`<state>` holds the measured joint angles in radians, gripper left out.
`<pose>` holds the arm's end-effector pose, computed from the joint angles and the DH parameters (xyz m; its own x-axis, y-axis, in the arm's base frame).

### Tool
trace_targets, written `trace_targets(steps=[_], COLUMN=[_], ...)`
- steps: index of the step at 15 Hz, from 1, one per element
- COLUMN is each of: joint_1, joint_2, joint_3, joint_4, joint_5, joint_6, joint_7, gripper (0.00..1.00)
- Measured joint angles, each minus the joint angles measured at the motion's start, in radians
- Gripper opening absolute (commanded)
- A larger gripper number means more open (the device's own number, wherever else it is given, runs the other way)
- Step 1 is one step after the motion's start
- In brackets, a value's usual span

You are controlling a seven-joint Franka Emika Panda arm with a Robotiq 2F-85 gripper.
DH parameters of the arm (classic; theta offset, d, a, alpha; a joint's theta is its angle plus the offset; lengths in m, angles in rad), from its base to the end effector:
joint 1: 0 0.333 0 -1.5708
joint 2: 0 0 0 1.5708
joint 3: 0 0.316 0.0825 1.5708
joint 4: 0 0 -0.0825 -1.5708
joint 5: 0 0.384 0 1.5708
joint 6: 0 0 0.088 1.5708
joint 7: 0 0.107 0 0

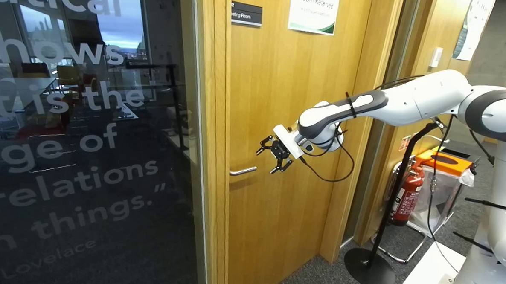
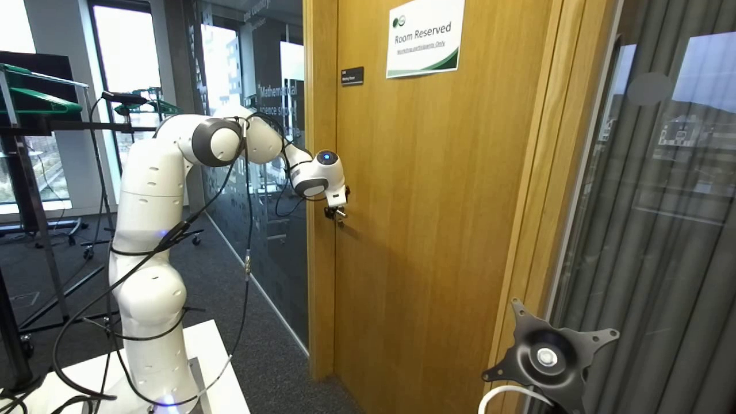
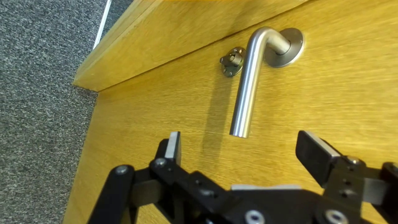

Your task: Pull the handle down and open the door

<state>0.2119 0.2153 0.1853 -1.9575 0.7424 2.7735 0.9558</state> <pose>0.6017 0.2135 0.4277 0.4434 -0.8504 -0.2833 -0.7633 -0.1926 -0.6166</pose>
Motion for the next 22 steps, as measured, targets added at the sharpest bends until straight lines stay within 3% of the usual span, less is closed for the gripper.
trace_targets(steps=[7, 16, 22], joint_1=[0.002, 0.073, 0.094], joint_2=[0.078, 0.147, 0.176], joint_3=[-0.008, -0.061, -0.068], joint_4=[0.046, 0.085, 0.124], joint_5=[-0.029, -0.35, -0.456], joint_6=[0.023, 0.021, 0.009], joint_7=[0.11, 0.301, 0.361], gripper=[1.0, 1.0, 1.0])
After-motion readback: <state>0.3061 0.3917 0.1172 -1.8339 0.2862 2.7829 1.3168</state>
